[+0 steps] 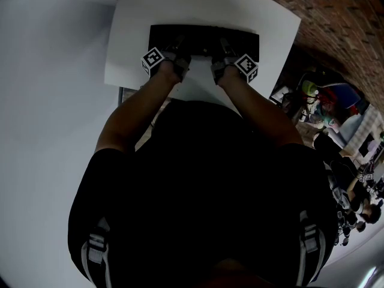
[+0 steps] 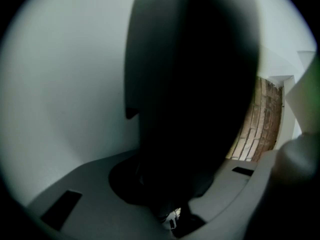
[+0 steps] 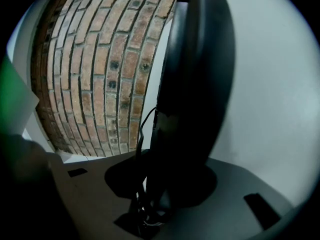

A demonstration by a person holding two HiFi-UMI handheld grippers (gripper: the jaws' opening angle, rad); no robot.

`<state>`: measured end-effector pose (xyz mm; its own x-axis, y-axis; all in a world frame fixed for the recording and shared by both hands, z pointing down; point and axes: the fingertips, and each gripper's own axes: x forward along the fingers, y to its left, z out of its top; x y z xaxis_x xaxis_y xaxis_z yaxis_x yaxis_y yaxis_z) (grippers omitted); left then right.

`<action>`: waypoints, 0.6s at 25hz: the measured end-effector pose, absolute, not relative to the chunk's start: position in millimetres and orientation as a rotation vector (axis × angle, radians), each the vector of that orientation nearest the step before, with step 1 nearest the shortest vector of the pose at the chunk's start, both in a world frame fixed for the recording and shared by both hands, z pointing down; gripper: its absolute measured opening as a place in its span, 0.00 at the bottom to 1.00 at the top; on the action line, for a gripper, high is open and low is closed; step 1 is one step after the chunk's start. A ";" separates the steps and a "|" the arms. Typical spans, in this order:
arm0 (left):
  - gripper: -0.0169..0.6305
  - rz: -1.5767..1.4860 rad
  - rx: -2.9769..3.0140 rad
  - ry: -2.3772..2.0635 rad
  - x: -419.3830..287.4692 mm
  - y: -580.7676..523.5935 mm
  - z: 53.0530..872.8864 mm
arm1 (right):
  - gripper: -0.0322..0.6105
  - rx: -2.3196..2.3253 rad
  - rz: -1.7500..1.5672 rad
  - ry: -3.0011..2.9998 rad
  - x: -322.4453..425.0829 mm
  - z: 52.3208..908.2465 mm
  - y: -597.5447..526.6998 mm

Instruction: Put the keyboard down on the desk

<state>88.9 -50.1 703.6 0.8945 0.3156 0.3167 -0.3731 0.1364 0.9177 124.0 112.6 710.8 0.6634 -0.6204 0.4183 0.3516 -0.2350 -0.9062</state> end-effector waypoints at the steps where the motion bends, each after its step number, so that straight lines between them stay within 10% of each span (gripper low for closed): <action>1: 0.18 0.503 1.349 -0.049 88.4 -50.0 703.3 | 0.30 -1.565 -0.921 0.228 123.7 710.7 112.7; 15: 0.21 0.559 1.377 -0.024 82.0 -45.0 703.1 | 0.33 -1.578 -0.962 0.219 117.5 711.7 116.2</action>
